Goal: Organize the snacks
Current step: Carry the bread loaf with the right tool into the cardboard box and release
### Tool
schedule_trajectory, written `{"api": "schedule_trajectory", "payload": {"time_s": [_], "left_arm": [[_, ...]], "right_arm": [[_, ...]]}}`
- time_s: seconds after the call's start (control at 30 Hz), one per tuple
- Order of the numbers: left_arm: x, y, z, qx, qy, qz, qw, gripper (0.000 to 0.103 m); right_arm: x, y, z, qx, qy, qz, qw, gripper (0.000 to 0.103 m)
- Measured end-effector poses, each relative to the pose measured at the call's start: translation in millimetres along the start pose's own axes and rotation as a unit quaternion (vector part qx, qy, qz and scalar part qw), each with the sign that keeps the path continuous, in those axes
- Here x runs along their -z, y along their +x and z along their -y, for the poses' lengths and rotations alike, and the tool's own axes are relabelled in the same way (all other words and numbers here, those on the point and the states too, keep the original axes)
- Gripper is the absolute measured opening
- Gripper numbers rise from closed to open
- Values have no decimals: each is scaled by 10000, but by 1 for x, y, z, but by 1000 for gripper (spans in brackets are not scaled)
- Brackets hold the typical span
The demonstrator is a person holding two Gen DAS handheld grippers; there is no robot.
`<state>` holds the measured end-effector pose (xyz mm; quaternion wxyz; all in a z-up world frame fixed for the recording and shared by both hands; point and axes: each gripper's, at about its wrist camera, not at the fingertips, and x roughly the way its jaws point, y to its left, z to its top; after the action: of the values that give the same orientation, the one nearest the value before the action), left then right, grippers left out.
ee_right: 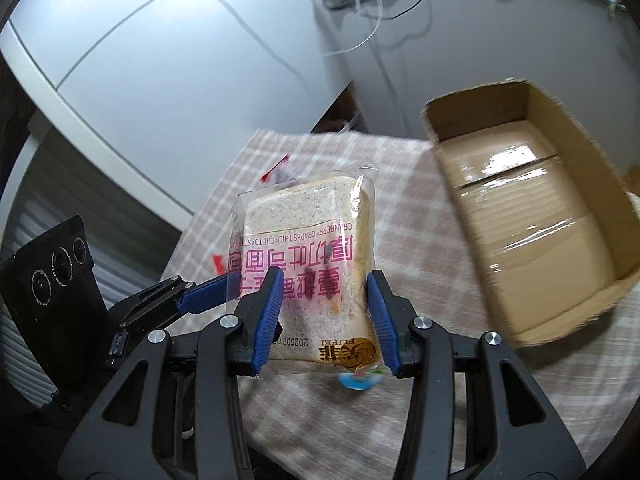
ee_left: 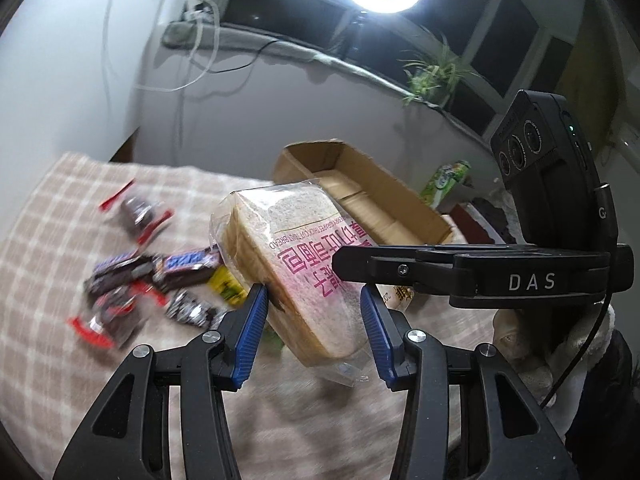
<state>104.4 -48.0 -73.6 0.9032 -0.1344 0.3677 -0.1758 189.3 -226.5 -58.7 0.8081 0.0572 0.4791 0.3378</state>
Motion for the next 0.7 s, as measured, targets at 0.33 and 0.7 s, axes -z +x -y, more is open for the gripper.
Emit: {"api": "schedule_trajectory", "payload": {"time_s": [0.33, 0.7], "left_arm": [[-32, 29, 46, 323, 367, 35, 9988, 45], [-52, 83, 76, 537, 481, -262, 9971, 45]], "right_arm": [[-13, -39, 46, 264, 242, 295, 9989, 46], [-18, -46, 109, 485, 638, 395, 9960, 46]]}}
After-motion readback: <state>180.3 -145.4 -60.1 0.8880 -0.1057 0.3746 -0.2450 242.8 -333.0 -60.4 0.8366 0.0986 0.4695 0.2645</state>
